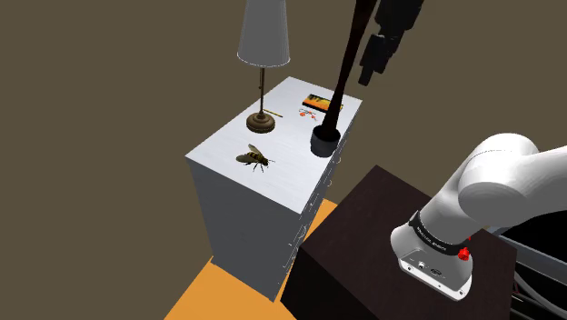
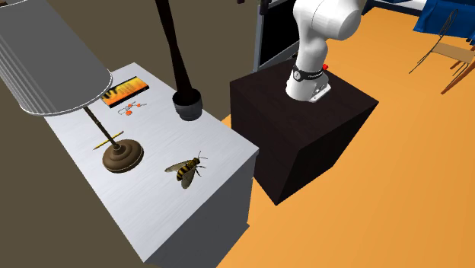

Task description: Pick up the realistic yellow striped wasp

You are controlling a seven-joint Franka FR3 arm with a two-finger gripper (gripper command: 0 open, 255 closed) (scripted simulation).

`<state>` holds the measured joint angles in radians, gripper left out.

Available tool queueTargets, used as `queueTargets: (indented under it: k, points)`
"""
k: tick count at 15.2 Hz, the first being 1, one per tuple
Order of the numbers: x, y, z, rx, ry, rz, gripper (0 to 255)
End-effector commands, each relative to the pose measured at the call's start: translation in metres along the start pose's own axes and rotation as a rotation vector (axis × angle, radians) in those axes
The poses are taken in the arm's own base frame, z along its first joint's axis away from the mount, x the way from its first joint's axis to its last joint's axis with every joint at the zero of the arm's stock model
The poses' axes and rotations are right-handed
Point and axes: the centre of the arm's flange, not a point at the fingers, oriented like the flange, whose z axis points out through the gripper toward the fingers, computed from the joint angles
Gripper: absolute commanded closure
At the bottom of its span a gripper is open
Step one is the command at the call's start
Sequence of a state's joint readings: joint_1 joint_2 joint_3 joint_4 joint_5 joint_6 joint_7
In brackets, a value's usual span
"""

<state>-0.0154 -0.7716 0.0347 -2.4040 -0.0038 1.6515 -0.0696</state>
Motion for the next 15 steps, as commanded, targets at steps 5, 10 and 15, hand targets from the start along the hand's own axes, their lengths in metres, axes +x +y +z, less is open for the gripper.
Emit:
queueTargets:
  k: [5,10,15]
  points:
    - [0.027,-0.006,0.044,-0.007,0.006,-0.021,0]
    - [0.062,-0.013,0.099,-0.015,0.014,-0.047,0]
    - [0.097,-0.021,0.154,-0.024,0.022,-0.073,0]
